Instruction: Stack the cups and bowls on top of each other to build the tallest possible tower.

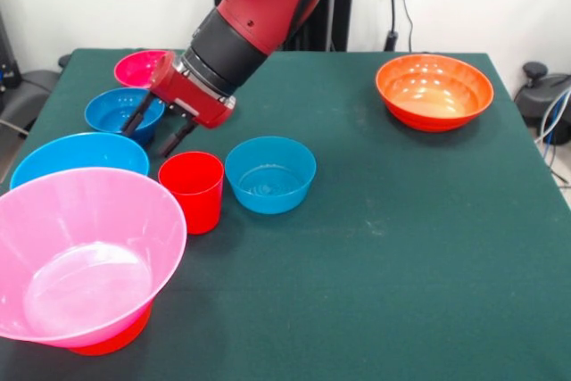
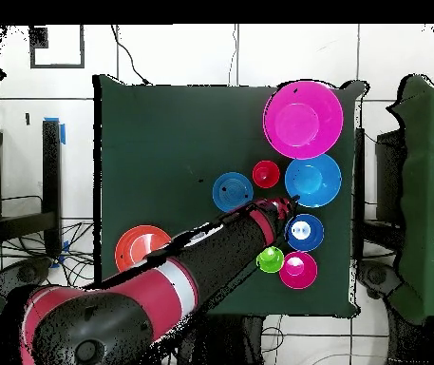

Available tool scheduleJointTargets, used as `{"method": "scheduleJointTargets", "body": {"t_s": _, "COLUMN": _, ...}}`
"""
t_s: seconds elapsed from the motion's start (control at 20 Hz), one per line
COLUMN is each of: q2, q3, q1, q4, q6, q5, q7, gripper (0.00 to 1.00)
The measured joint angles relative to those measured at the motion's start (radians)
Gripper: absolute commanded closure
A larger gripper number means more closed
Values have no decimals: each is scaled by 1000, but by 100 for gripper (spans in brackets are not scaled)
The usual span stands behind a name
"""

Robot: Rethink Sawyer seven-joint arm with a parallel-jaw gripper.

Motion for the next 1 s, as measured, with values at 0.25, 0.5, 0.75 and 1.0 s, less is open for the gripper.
{"method": "scheduleJointTargets", "body": {"t_s": 0.25, "q2": 8, "q3": 0, "q1": 0, "q4": -3, "q6": 0, "q5": 0, "q7": 0, "gripper": 0}}
{"method": "scheduleJointTargets", "body": {"t_s": 0.5, "q2": 10, "q3": 0, "q1": -3, "q4": -8, "q6": 0, "q5": 0, "q7": 0, "gripper": 0}}
{"method": "scheduleJointTargets", "body": {"t_s": 0.75, "q2": 23, "q3": 0, "q1": -4, "q4": -18, "q6": 0, "q5": 0, "q7": 0, "gripper": 0}}
{"method": "scheduleJointTargets", "body": {"t_s": 1.0, "q2": 40, "q3": 0, "q1": -4, "q4": -32, "q6": 0, "q5": 0, "q7": 0, "gripper": 0}}
